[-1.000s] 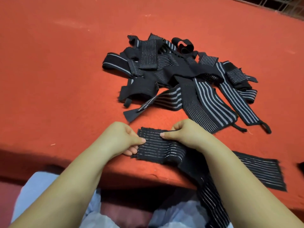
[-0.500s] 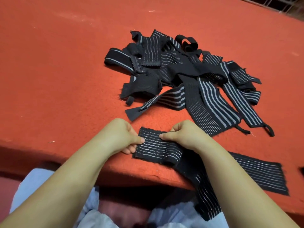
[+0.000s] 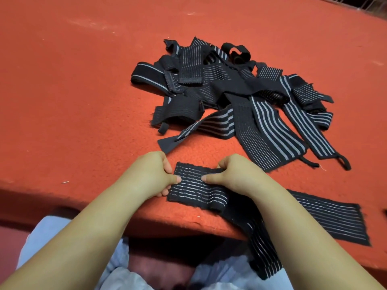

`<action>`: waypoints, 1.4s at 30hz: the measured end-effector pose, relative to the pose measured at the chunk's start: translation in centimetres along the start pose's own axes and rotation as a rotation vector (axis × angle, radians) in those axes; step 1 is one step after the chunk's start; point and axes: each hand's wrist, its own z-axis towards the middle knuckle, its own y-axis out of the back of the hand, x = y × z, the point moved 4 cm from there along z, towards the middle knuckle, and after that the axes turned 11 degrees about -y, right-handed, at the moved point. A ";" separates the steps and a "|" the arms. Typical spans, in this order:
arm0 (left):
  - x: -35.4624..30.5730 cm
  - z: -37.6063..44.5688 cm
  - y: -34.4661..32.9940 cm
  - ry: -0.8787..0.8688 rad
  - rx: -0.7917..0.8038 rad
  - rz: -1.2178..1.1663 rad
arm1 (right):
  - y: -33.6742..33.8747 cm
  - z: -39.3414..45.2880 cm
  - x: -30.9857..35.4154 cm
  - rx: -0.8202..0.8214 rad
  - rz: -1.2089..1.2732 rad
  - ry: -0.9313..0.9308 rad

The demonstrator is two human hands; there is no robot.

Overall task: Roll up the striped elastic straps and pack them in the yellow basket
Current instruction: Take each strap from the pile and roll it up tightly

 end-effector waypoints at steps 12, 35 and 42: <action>-0.2 0.2 -0.1 -0.045 0.017 0.237 | 5.8 0.0 -8.4 0.202 -0.154 -0.213; -9.3 0.1 -10.9 -0.345 0.265 0.587 | 7.6 -1.4 -14.8 0.662 0.246 -0.071; -10.1 0.0 -10.9 -0.290 0.281 0.679 | 10.8 -0.5 -21.3 0.333 -0.067 -0.315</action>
